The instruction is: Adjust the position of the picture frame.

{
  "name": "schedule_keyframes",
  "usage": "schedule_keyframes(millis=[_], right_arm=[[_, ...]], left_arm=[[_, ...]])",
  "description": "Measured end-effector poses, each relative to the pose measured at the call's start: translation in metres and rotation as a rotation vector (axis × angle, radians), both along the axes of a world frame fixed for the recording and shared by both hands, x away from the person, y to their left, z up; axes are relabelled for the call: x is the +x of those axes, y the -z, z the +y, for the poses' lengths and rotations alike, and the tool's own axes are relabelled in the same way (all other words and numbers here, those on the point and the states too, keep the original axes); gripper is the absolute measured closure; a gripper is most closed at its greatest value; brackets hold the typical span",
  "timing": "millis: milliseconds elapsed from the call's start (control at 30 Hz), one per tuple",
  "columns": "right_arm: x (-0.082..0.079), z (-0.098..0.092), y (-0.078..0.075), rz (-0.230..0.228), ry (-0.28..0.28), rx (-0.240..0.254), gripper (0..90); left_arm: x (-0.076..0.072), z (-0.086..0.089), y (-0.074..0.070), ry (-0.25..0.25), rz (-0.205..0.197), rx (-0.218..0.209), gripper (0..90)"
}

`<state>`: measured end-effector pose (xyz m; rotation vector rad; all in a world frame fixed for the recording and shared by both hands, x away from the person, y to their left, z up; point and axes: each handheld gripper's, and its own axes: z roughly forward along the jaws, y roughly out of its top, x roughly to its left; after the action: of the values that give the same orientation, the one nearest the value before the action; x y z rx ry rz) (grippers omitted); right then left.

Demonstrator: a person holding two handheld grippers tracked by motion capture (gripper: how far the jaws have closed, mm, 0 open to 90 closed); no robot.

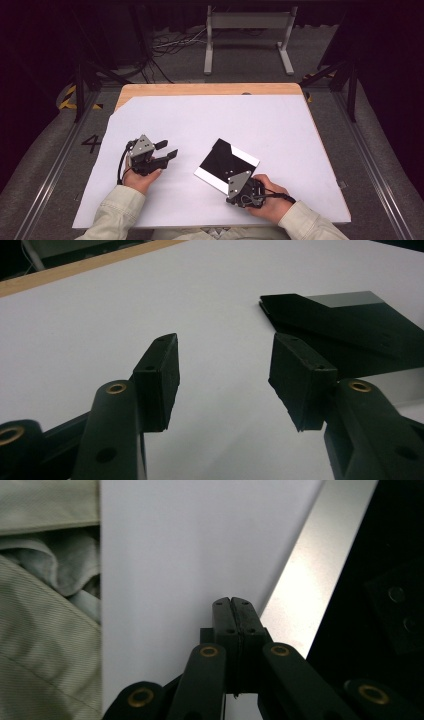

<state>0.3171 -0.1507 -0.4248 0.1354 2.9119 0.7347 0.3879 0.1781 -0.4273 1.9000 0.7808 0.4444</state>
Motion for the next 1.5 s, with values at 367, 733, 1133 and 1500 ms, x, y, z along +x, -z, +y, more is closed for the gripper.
schedule_keyframes(millis=[367, 733, 1133, 1500], right_arm=[[0.028, -0.022, 0.001, -0.057, 0.161, 0.013, 90.0], [0.06, -0.033, 0.003, -0.102, 0.296, 0.049, 90.0], [0.069, -0.043, -0.002, -0.086, 0.37, 0.154, 90.0], [0.07, -0.065, -0.015, -0.088, 0.461, 0.254, 90.0]], left_arm=[[-0.001, -0.01, 0.002, 0.054, 0.033, 0.029, 56.4], [0.0, -0.018, 0.002, 0.115, 0.095, 0.055, 74.6], [0.003, -0.032, 0.007, 0.137, 0.188, 0.087, 89.7], [0.01, -0.063, 0.016, 0.168, 0.322, 0.123, 90.0]])
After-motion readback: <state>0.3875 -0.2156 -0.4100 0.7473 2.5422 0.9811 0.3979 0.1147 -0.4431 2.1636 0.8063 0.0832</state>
